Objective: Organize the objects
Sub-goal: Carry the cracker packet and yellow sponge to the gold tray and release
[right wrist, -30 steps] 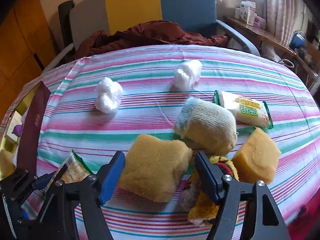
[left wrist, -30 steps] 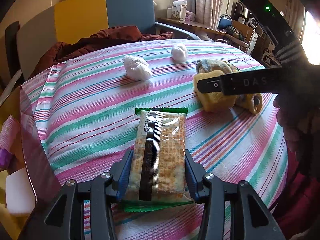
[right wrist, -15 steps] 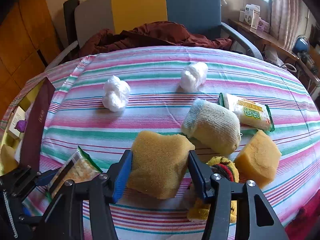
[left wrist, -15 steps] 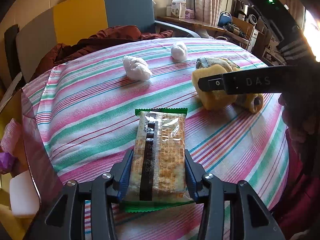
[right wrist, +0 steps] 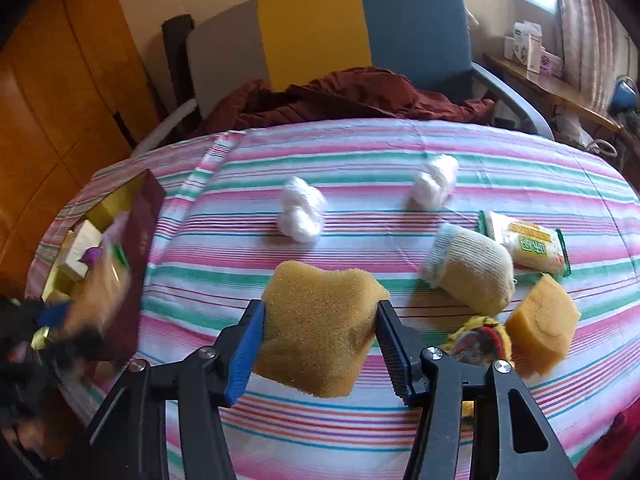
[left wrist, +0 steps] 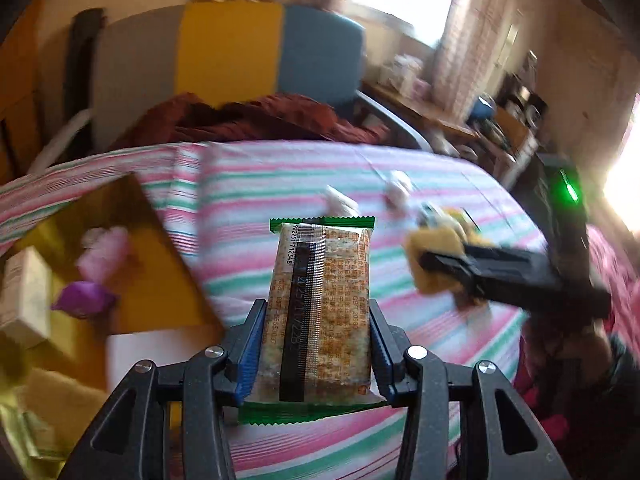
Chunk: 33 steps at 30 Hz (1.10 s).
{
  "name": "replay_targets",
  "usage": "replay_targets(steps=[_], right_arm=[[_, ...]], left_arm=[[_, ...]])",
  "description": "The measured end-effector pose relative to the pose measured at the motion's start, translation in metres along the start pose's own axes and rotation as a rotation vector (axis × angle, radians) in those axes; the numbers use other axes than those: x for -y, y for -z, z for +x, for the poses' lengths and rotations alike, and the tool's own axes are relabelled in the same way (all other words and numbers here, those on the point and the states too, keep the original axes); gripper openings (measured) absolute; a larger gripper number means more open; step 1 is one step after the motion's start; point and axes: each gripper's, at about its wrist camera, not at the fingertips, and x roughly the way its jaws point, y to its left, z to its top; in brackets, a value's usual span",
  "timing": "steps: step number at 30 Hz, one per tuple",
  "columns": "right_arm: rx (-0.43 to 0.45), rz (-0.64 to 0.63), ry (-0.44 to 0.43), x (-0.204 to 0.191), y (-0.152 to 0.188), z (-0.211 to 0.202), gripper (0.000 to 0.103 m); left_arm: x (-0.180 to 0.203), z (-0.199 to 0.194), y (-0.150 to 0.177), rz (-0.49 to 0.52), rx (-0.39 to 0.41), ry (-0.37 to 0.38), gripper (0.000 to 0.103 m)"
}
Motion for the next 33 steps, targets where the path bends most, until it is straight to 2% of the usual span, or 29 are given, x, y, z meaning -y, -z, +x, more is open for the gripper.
replay_targets(steps=[3, 5, 7, 11, 15, 16, 19, 22, 27, 33], right_arm=[[0.022, -0.026, -0.026, -0.019, -0.001, -0.012, 0.057], [0.040, -0.044, -0.054, -0.034, -0.001, -0.020, 0.057], [0.060, -0.055, -0.094, -0.051, -0.002, -0.028, 0.057], [0.082, -0.086, -0.182, -0.091, -0.002, -0.036, 0.057], [0.071, -0.145, -0.231, -0.129, 0.000, -0.033, 0.057], [0.063, -0.158, -0.239, -0.138, 0.000, -0.032, 0.057], [0.047, -0.192, -0.252, -0.161, 0.001, -0.027, 0.057], [0.039, -0.218, -0.266, -0.173, 0.003, -0.026, 0.057], [0.011, -0.251, -0.290, -0.188, 0.007, -0.020, 0.057], [-0.019, -0.282, -0.311, -0.208, 0.006, -0.003, 0.057]], left_arm=[[-0.030, -0.012, -0.006, -0.049, -0.005, -0.052, 0.047], [-0.052, -0.015, -0.006, -0.082, -0.058, -0.050, 0.047], [-0.064, -0.013, -0.007, -0.086, -0.110, -0.038, 0.047], [-0.084, -0.008, -0.015, -0.034, -0.150, -0.120, 0.047], [-0.104, 0.025, -0.029, 0.037, -0.253, -0.117, 0.047], [-0.115, 0.047, -0.031, 0.046, -0.326, -0.126, 0.047], [-0.142, 0.074, -0.037, -0.002, -0.375, -0.237, 0.047], [-0.167, 0.086, -0.044, -0.073, -0.424, -0.285, 0.047], [-0.175, 0.043, -0.054, -0.126, -0.279, -0.282, 0.047], [-0.170, -0.003, -0.040, -0.180, -0.160, -0.249, 0.047]])
